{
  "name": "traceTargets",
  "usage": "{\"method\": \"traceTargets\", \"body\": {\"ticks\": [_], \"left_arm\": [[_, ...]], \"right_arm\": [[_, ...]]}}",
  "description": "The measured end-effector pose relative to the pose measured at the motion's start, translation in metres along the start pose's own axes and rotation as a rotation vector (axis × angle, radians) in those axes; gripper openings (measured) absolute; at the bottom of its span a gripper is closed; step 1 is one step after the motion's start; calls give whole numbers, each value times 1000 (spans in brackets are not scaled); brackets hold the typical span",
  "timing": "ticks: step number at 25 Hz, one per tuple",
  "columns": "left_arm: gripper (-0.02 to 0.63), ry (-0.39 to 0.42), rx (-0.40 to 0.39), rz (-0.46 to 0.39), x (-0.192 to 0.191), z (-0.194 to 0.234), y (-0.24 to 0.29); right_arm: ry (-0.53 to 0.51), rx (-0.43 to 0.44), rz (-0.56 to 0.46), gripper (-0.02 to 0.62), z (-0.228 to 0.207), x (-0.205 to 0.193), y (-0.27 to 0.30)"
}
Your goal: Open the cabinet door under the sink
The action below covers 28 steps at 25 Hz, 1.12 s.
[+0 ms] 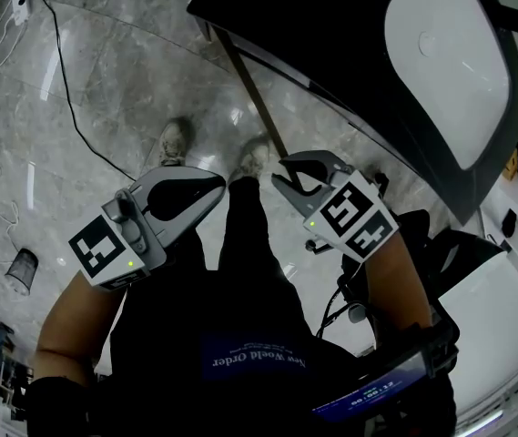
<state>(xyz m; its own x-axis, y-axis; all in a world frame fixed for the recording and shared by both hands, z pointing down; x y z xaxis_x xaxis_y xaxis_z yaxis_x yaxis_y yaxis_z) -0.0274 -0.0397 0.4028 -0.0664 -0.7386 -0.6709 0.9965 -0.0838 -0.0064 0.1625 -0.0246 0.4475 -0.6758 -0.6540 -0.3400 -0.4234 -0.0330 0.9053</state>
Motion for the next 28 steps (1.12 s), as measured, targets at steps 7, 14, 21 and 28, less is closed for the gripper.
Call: {"method": "traceTargets", "body": {"ticks": [7, 14, 21, 28], "left_arm": [[3, 12, 16, -16, 5, -1, -13], [3, 1, 38, -38, 5, 0, -32], [3, -9, 29, -21, -1, 3, -24], [3, -30, 29, -13, -9, 4, -24]], "right_arm": [[-83, 208, 71, 78, 65, -6, 38], [130, -254, -208, 82, -21, -8, -11], [-109, -733, -187, 125, -55, -16, -12], [-315, -953, -100, 265, -59, -21, 2]]}}
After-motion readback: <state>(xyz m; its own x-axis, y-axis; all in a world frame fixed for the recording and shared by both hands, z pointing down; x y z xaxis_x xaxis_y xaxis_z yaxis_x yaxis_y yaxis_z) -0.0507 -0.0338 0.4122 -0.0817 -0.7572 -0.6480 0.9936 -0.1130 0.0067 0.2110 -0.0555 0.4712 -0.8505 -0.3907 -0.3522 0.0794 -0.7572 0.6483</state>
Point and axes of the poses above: the fingertips, and each gripper's own axes: y forward along the fingers, z to its left, x out of its top, the point moved 7 cm from there along -y, backward along the fingers, and after that the axes turned 13 degrees about -x, right-handed, at the moved point
